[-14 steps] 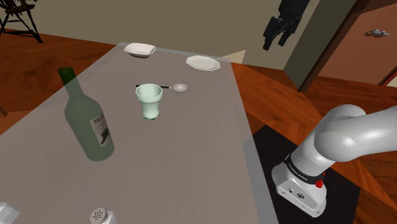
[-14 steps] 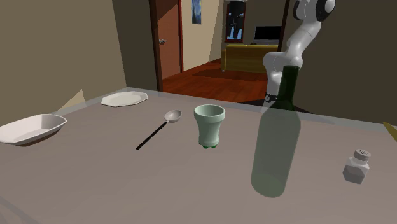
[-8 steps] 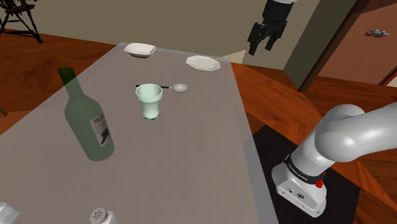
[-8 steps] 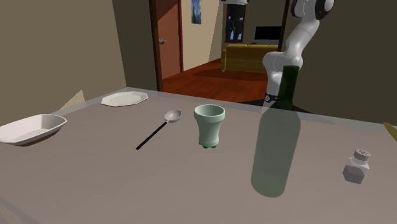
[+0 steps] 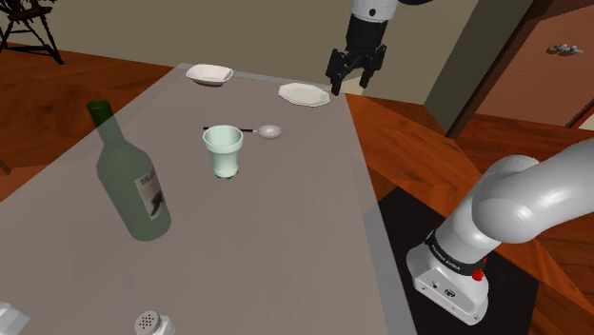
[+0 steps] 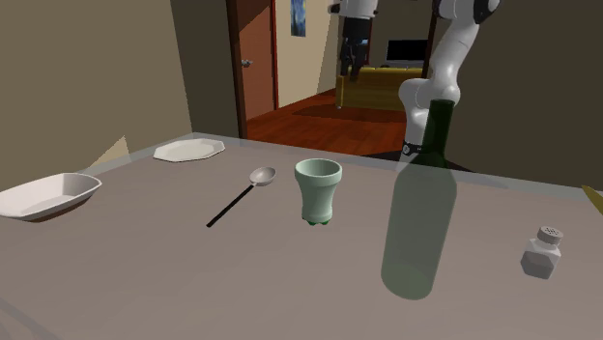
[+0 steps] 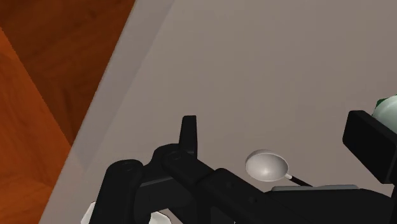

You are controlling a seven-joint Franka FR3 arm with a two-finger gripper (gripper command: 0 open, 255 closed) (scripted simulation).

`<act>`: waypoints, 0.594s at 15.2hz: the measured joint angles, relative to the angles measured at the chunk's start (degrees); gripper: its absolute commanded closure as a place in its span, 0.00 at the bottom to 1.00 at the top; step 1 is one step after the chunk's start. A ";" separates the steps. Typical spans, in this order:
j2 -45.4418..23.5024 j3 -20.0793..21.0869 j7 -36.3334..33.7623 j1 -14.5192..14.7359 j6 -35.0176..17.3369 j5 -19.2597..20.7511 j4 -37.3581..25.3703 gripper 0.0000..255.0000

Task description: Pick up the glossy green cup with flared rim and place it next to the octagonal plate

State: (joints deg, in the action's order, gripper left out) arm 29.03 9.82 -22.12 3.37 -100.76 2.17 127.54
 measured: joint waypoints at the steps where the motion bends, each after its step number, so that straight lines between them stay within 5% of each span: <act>1: -1.90 0.89 -1.26 0.08 -0.50 -0.05 -1.27 0.00; 9: -16.76 8.20 -12.93 1.23 -6.35 1.41 -8.60 0.00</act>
State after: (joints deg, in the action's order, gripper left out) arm 12.27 18.01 -35.05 4.61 -107.11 3.58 118.94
